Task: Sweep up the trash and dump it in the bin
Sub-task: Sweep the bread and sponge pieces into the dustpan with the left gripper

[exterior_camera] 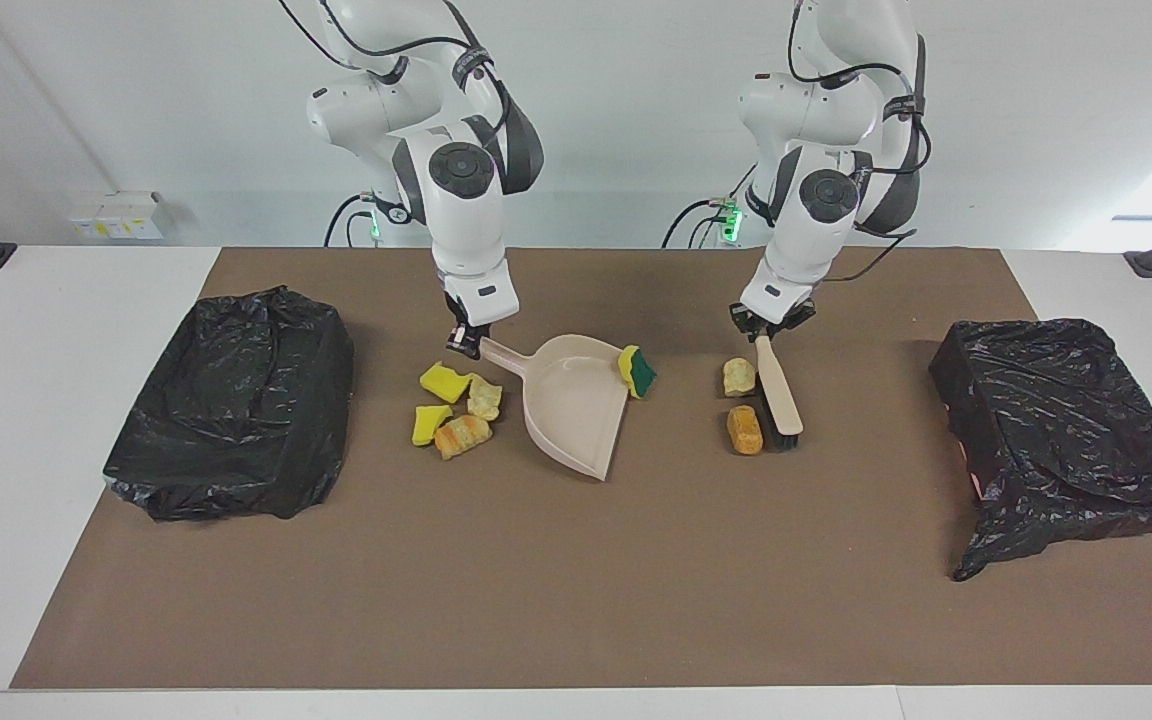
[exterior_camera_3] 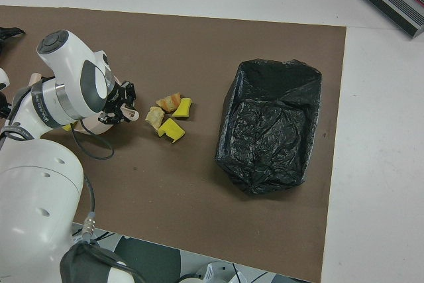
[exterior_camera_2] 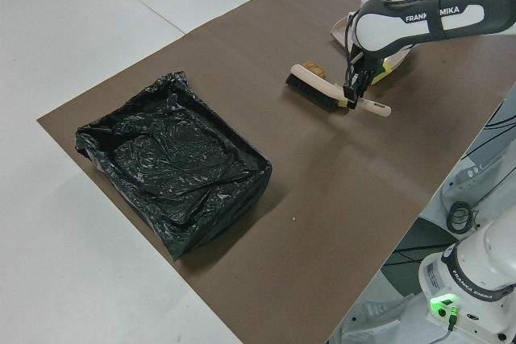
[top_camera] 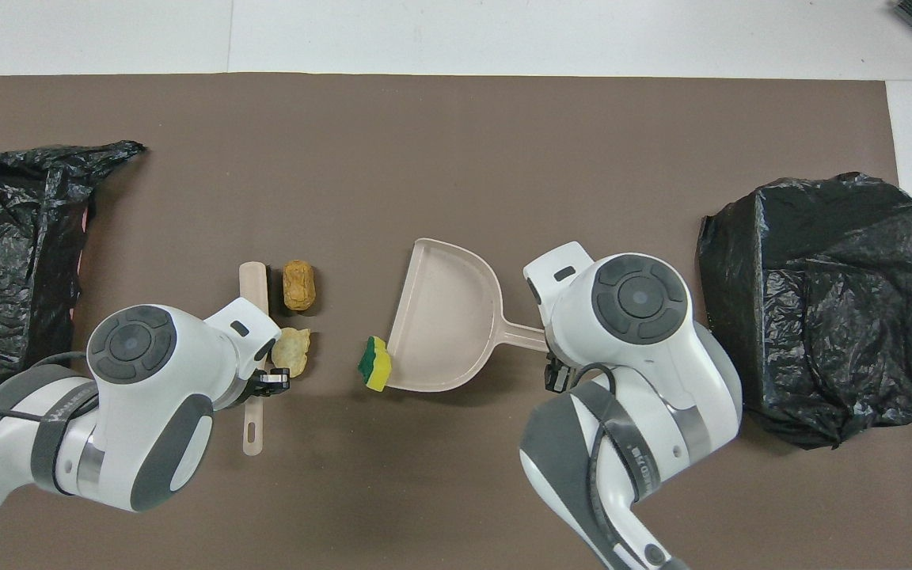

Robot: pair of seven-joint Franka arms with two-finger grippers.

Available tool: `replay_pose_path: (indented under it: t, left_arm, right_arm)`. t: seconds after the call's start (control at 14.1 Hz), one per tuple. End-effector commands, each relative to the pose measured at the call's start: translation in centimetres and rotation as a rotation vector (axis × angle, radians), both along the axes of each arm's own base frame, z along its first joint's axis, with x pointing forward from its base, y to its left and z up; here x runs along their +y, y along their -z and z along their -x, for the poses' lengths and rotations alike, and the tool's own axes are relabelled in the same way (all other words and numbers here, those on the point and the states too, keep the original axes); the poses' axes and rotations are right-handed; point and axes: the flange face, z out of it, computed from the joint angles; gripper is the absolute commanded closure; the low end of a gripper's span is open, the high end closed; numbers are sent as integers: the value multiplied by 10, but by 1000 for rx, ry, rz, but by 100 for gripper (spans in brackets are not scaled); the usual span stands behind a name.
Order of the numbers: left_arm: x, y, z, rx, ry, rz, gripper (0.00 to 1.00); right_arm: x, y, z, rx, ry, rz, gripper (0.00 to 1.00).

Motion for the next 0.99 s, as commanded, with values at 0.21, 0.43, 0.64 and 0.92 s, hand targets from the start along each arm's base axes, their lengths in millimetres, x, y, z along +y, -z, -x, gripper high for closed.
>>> replay_pose_path:
  t: [0.21,0.43,0.64,0.92]
  left_arm:
    - [-3,20,11,19,-5,0,100]
    - [-26,19,20,25,22,29,100]
    - [-65,14,33,32,-14,117,100]
    - [-131,-1,59,3,17,172,100]
  right_arm:
    - [28,15,-4,21,118,-63,100]
    - [39,9,-2,20,160,-70,100]
    - [44,7,-2,28,184,-63,100]
    - [45,7,-1,31,198,-60,100]
